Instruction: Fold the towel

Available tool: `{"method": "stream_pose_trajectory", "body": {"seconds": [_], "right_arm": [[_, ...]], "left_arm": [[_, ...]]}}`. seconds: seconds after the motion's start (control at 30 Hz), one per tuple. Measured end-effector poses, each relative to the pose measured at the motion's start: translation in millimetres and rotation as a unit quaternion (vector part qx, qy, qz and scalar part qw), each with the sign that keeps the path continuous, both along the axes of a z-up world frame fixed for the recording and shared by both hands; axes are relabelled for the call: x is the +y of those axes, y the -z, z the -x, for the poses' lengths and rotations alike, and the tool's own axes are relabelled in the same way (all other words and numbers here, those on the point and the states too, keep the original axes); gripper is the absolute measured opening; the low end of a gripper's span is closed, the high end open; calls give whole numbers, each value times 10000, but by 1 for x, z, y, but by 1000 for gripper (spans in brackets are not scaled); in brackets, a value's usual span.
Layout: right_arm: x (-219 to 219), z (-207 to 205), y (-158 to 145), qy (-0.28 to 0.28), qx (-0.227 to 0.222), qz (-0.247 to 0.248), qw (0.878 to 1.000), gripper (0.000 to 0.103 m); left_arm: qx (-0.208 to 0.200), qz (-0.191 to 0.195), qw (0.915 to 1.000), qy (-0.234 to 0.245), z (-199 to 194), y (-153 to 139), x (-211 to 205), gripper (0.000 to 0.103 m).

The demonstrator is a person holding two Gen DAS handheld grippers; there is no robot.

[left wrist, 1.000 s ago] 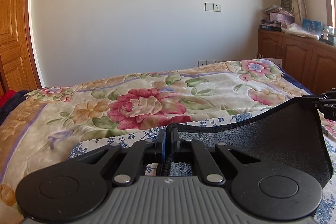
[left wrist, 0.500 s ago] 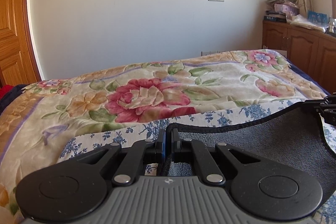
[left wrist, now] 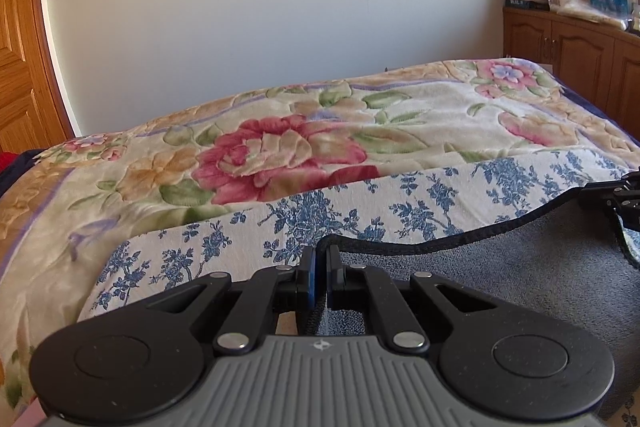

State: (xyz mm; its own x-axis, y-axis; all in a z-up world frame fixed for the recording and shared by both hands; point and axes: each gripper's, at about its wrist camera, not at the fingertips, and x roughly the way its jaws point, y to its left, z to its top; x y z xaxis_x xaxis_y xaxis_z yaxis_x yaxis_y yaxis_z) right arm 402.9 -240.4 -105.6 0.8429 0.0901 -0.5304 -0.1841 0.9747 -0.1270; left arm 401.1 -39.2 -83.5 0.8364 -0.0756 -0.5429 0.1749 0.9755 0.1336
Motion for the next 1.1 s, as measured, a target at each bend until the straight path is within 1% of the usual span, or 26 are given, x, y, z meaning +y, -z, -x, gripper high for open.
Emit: {"method": "stream_pose_trajectory", "body": {"seconds": [0.27,0.33,0.43,0.47,0.5,0.53,0.57,0.6,0.67,0.7,0.77,0.83,0.9,0.93,1.03,1.1], "right_arm": [[0,-4,3,12,48,45,10000,4],[-1,-5,4,37,69,35,10000,4],[2,-4,4,-16,29,141,9999,4],[2,-4,4,-3,56,122,9999,4],[1,-5,4,20,64,121,9999,5],[2,-5,4,29,52,134,9999,9],[1,-5,3,42,37,130,9999,17],[1,-5,2,51,28,95,9999,19],[0,-3,0,74,-8,43,10000,43],[0,-1,-1,83,-30,33,10000,47],[0,2,-4,92,-39,-5,10000,48],[0,6,-8,99,-37,-47,9999,48],[0,12,-14,98,-59,-78,9999,48],[0,15,-18,103,-71,-103,9999,48],[1,28,-32,112,-125,-210,9996,52],[1,38,-43,153,-184,-292,9993,53]], "left_arm": [[-4,-20,10000,-50,-5,3,1,7],[-3,-20,10000,-55,-6,4,1,9],[4,-2,10000,-63,-6,4,1,9],[-6,4,10000,-72,-6,4,1,12],[-24,2,10000,-90,-6,3,1,18],[-39,9,9999,-103,-6,3,1,23],[-55,19,9999,-107,-6,2,1,31],[-79,33,9999,-107,-5,1,1,38],[-129,51,9999,-94,-3,-1,1,46],[-148,46,9998,-79,-2,-3,1,47],[-163,11,9998,-64,0,-6,-1,47],[-178,50,9998,-40,4,-12,-2,49],[-215,52,9998,-22,8,-19,-3,55],[-239,46,9997,-11,11,-23,-4,56],[-326,54,9995,-13,20,-39,-7,64],[-397,63,9992,-27,28,-51,-9,75]]}}
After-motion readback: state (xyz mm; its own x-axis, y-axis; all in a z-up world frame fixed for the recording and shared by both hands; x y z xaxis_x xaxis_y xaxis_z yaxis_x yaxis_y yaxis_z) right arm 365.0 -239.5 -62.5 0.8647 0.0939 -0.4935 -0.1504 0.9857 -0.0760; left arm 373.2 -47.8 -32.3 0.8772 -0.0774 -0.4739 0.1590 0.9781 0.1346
